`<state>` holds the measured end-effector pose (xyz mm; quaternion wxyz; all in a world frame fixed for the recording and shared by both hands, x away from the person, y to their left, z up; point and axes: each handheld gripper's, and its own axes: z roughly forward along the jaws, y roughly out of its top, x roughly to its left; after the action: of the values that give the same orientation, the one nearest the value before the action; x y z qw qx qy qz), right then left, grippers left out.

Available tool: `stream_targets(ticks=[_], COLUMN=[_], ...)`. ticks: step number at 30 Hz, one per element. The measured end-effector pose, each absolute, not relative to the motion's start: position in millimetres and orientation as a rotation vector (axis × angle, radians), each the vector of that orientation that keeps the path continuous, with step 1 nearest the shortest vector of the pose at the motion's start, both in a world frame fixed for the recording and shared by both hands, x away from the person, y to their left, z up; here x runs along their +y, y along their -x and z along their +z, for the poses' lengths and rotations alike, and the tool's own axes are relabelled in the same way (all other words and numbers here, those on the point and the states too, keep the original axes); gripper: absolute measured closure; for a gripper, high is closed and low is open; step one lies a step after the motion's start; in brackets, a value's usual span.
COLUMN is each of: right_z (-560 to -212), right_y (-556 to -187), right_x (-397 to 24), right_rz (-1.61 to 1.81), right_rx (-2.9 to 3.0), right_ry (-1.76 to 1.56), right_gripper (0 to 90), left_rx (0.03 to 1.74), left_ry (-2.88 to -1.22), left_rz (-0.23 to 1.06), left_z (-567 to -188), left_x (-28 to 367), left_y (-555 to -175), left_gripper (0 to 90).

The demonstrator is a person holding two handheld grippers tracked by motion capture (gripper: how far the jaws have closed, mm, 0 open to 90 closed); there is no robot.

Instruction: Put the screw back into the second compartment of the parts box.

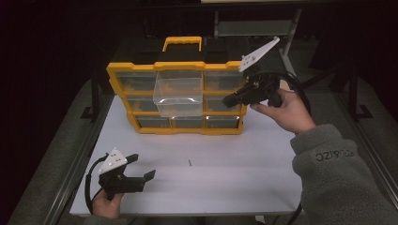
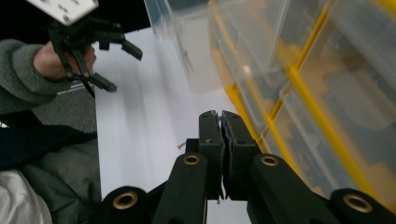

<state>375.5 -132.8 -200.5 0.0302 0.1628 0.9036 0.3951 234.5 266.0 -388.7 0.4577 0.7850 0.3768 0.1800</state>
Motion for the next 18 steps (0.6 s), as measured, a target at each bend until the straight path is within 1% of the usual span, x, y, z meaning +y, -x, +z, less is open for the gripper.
stream_targets(ticks=[11,18], right_z=[-147.4,-135.2], right_y=[-384.6,-390.5], right_x=[-110.8,-77.1], right_rz=[1.21,1.195], right_rx=[2.762,2.768], right_ry=[-0.463,-0.402], right_gripper=[86.1,86.1], left_rx=[0.929,0.94], left_ry=[-1.943,-1.933], left_rz=[0.435,0.427], left_z=[-388.6,-388.3], left_x=[265.6,266.0], left_y=[-234.4,-233.6], left_gripper=[14.0,13.9])
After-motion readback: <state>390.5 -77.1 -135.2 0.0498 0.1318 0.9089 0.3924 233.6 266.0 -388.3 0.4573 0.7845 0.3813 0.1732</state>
